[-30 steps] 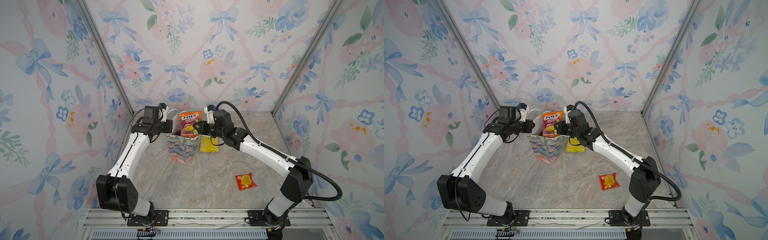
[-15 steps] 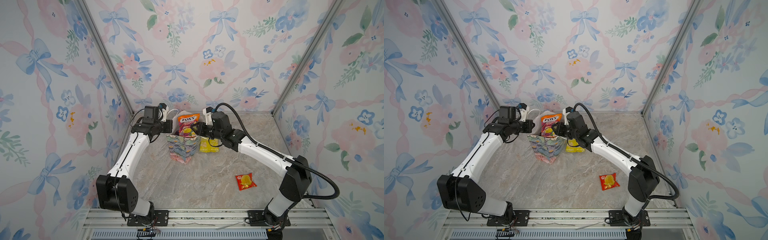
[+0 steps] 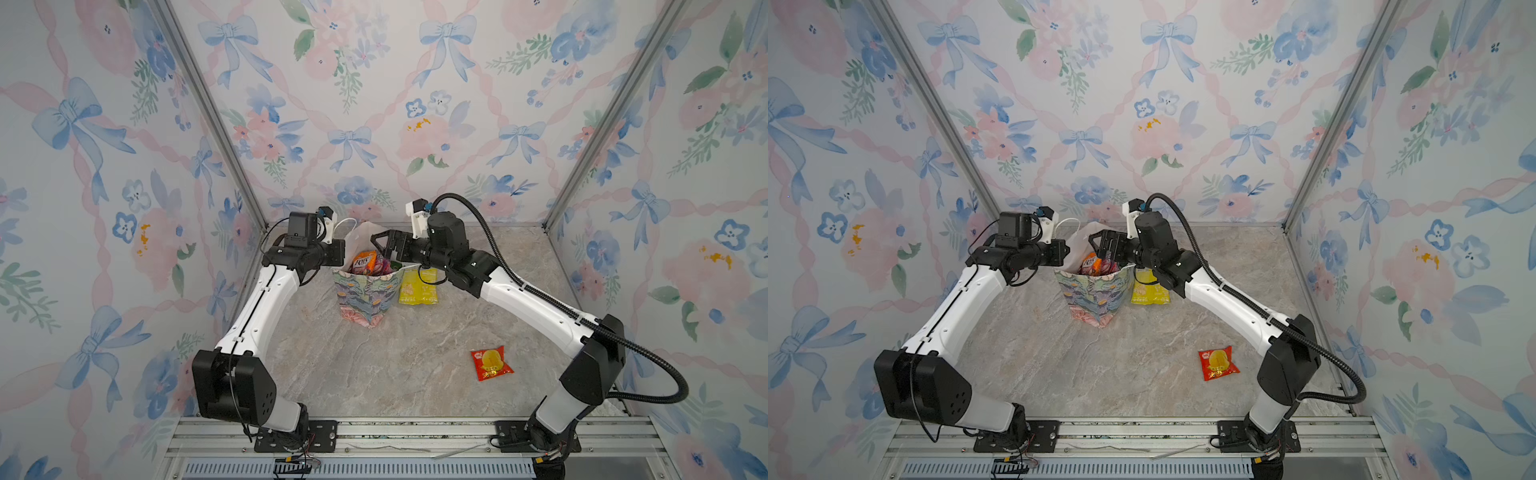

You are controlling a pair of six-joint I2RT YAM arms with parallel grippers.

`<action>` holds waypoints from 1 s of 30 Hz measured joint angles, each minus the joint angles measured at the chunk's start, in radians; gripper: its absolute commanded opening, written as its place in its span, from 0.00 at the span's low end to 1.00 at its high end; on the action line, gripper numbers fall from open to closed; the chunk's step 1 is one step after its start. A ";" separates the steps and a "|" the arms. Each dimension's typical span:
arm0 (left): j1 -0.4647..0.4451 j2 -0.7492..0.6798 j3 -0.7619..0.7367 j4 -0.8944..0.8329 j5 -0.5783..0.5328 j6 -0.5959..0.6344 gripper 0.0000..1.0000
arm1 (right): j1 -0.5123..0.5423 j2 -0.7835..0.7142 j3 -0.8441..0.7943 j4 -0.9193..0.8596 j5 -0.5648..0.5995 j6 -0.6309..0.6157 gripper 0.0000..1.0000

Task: Place the snacks into the paper bag
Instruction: 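Lower the orange packet into the bag and open the right gripper, then move the right gripper down to the yellow snack packet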

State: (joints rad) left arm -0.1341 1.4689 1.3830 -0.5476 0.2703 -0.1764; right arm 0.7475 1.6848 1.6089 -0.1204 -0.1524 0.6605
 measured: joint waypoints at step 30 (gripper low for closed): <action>0.000 0.001 0.000 0.000 0.000 0.000 0.00 | -0.418 -0.190 -0.410 -0.094 -0.054 -0.060 0.97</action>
State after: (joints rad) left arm -0.1341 1.4696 1.3827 -0.5472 0.2703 -0.1764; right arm 0.3290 1.4948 1.1988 -0.2146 -0.2062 0.6003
